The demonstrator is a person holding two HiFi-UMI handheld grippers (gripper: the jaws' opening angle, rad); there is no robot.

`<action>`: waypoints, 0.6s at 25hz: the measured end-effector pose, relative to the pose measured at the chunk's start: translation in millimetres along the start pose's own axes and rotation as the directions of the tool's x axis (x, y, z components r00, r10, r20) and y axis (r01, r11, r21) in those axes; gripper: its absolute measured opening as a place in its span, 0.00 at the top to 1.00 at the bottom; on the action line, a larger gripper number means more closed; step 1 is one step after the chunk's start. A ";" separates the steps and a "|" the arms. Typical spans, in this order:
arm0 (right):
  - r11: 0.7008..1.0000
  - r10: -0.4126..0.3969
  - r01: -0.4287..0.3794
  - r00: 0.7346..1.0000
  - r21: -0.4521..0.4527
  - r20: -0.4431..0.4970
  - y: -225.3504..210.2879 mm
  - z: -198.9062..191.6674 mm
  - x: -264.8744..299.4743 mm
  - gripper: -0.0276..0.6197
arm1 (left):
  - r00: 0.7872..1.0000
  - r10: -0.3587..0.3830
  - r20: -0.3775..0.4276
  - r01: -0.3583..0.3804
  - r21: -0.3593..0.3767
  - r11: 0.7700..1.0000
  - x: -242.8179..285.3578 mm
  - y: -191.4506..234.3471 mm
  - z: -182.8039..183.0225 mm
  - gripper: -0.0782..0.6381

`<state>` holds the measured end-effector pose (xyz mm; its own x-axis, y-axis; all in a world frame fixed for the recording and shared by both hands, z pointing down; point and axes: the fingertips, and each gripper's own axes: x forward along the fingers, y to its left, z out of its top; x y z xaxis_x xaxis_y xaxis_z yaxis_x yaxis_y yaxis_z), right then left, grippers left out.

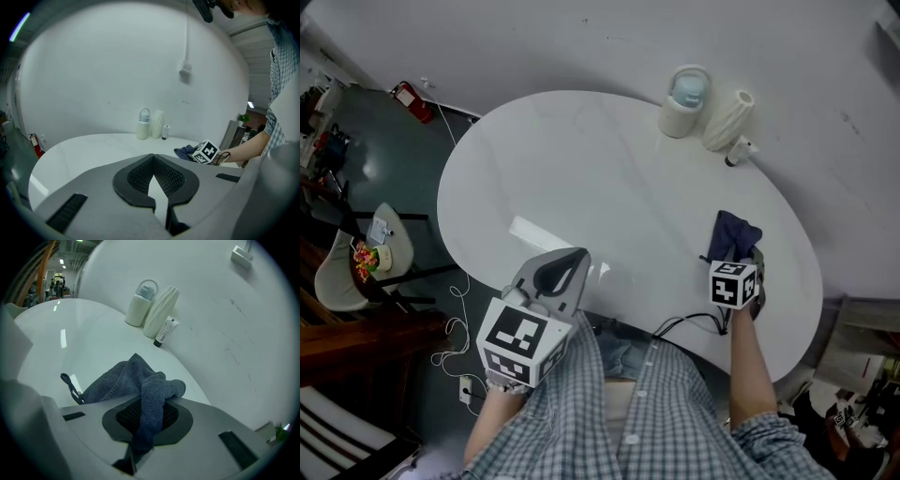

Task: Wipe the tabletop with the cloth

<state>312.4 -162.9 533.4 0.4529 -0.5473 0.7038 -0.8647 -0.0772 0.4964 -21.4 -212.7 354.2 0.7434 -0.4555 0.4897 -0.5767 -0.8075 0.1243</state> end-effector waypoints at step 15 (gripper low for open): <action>0.998 -0.055 0.054 0.998 -0.026 -0.021 -20.8 23.9 28.1 0.91 | 0.999 0.046 -0.023 -0.046 -0.018 0.999 -0.2 15.5 0.5 0.89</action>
<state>337.9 -196.5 530.7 0.5041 -0.5245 0.6861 -0.8328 -0.0847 0.5471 -30.3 -225.3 355.7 0.7082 -0.4831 0.5149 -0.6163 -0.7787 0.1170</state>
